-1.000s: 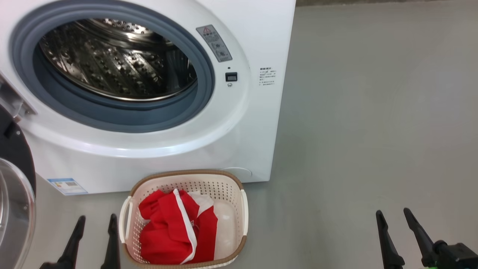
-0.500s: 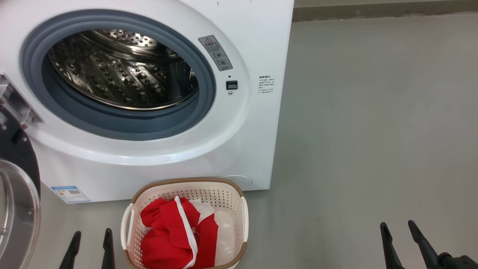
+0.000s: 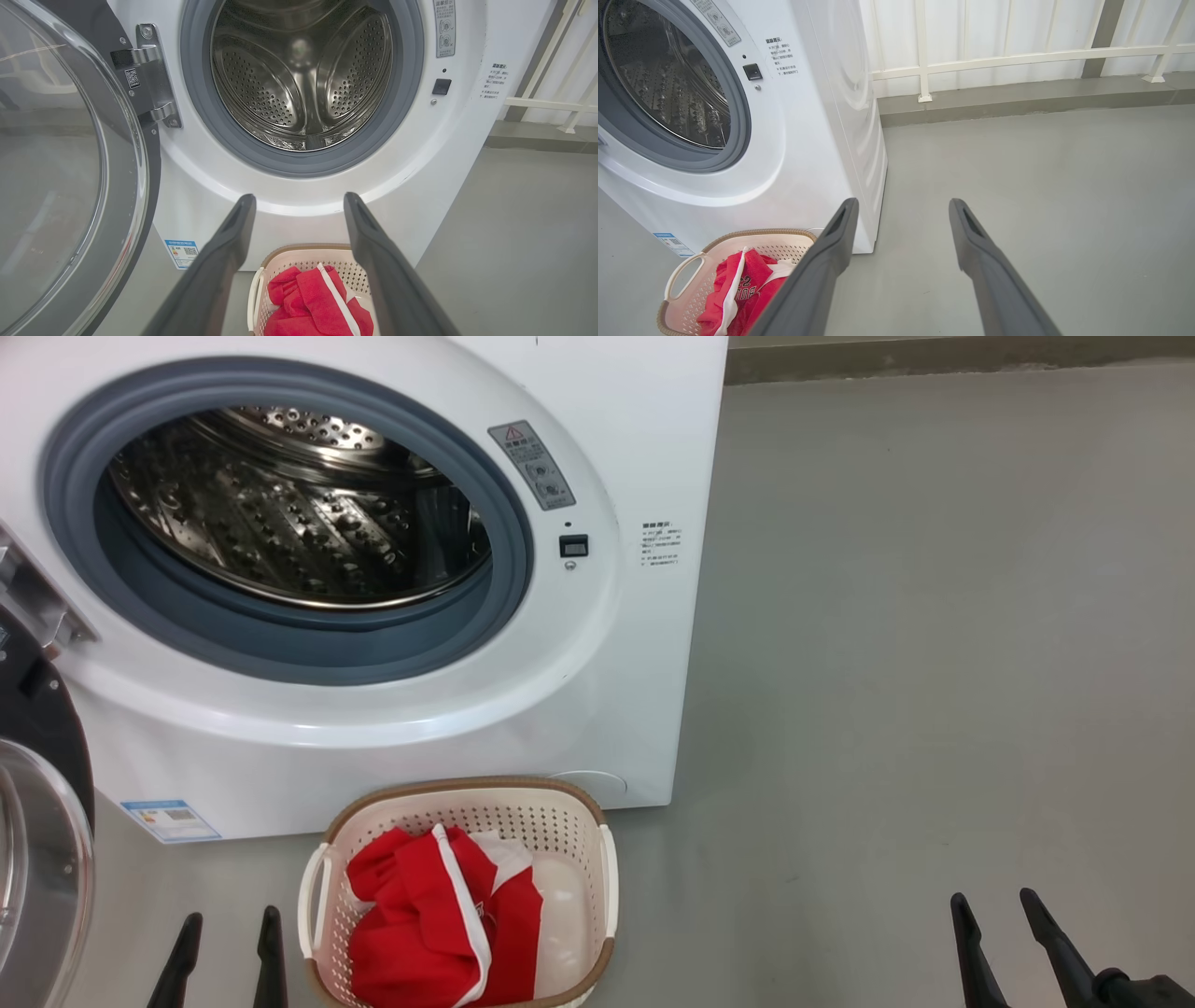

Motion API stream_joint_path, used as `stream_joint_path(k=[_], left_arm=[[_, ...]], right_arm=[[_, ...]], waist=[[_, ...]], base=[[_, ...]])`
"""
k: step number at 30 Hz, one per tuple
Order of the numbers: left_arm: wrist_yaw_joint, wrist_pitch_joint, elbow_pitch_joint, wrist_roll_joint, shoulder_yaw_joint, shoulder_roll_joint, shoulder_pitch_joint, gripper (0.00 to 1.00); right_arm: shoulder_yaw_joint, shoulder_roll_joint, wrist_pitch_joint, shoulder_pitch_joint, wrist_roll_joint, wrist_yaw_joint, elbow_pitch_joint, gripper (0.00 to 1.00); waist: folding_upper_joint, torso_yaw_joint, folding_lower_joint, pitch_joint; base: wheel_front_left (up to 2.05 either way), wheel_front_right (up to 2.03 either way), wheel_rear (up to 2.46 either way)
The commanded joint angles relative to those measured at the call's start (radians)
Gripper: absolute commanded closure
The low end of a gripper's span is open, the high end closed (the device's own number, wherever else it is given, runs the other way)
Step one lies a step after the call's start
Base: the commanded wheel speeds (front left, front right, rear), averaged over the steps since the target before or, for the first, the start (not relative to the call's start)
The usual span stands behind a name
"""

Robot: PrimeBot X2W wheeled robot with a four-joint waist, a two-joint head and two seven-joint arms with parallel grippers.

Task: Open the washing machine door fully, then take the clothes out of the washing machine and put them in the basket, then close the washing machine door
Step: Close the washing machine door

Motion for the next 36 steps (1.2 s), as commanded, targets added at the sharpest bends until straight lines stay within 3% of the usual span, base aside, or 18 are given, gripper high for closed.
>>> stream_joint_path(k=[1, 21, 36], left_arm=[[-0.003, -0.005, -0.024, 0.004, 0.034, 0.015, -0.014, 0.00], [0.001, -0.005, 0.010, -0.001, 0.020, 0.015, -0.022, 0.00], [0.006, -0.005, -0.004, -0.011, 0.009, 0.015, -0.026, 0.00]], right_arm=[[0.017, -0.016, -0.006, -0.020, -0.005, 0.006, -0.024, 0.00], [0.016, -0.016, -0.006, -0.027, -0.001, 0.006, -0.020, 0.00], [0.021, -0.016, -0.006, -0.028, -0.004, 0.006, -0.021, 0.00]], waist=[[0.0000, 0.000, 0.0000, 0.000], [0.0000, 0.011, 0.0000, -0.001], [0.0000, 0.027, 0.0000, -0.005]], base=[[-0.32, 0.32, 0.00], [-1.28, 1.28, 0.01], [-0.16, 0.16, 0.00]])
